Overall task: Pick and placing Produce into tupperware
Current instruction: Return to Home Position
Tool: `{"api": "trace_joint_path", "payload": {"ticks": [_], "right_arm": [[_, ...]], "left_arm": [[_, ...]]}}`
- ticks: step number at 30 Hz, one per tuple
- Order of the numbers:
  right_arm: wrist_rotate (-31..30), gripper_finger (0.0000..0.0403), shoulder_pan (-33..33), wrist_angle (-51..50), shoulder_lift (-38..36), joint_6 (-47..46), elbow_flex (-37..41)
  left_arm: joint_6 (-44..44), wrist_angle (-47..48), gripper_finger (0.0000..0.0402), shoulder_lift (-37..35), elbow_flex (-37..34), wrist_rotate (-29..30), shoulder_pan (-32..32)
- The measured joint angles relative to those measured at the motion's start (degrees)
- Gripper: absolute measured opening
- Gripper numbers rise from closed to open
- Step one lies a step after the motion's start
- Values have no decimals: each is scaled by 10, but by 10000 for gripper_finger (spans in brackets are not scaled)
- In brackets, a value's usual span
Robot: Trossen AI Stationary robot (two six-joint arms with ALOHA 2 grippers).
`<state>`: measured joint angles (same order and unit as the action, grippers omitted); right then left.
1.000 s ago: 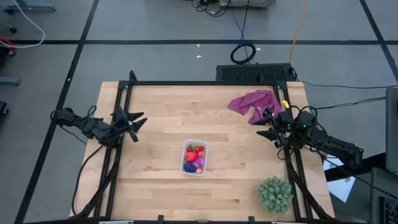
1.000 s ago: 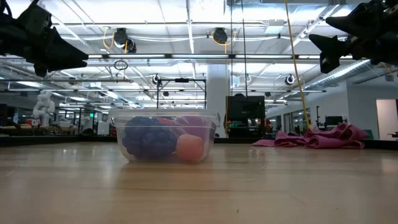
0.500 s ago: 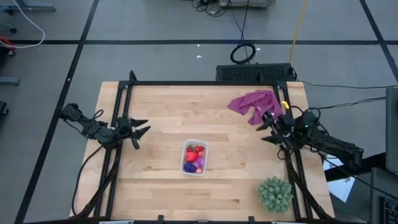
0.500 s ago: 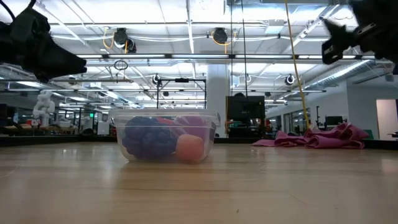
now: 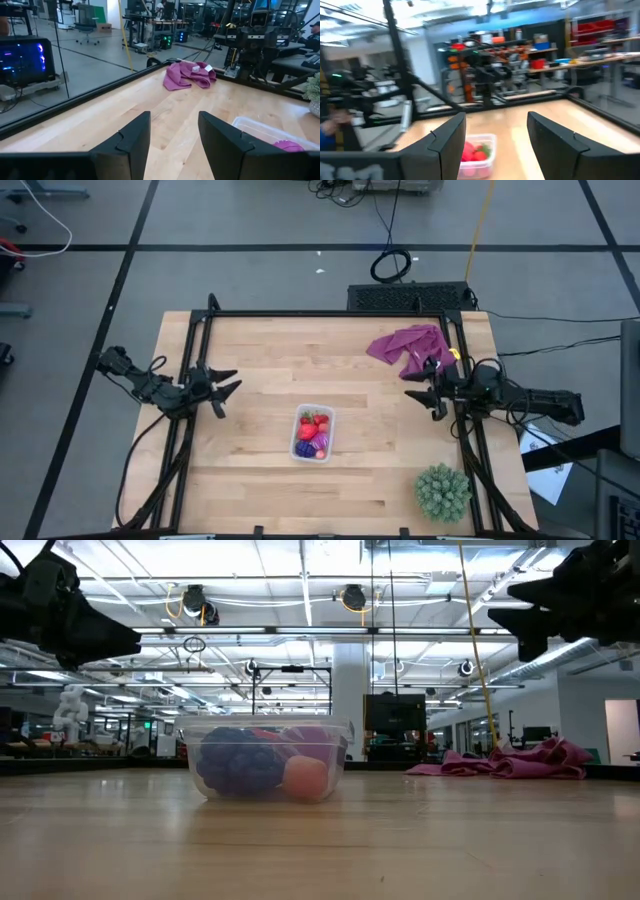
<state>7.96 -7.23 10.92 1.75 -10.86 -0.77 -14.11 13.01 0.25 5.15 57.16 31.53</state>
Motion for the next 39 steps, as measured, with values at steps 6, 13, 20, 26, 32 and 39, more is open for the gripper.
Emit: {"api": "trace_joint_path", "payload": {"ticks": [6, 13, 20, 26, 32, 39], "right_arm": [[-52, 203, 17, -7, 9, 39, 0], [-75, 203, 16, -32, 9, 49, 0], [-74, 203, 16, -39, 9, 63, 0], [-74, 203, 16, -39, 9, 55, 0], [-73, 203, 16, -39, 9, 56, 0], [-73, 203, 16, -39, 9, 56, 0]], "left_arm": [[-2, 1, 170, 0, 0, 2, 0], [-15, 1, 170, 1, 0, 1, 0], [-10, 2, 170, 1, 0, 1, 0], [-27, 2, 170, 1, 0, -19, 0], [-27, 2, 170, 1, 0, -27, 0], [-26, 2, 170, 1, 0, -29, 0]]}}
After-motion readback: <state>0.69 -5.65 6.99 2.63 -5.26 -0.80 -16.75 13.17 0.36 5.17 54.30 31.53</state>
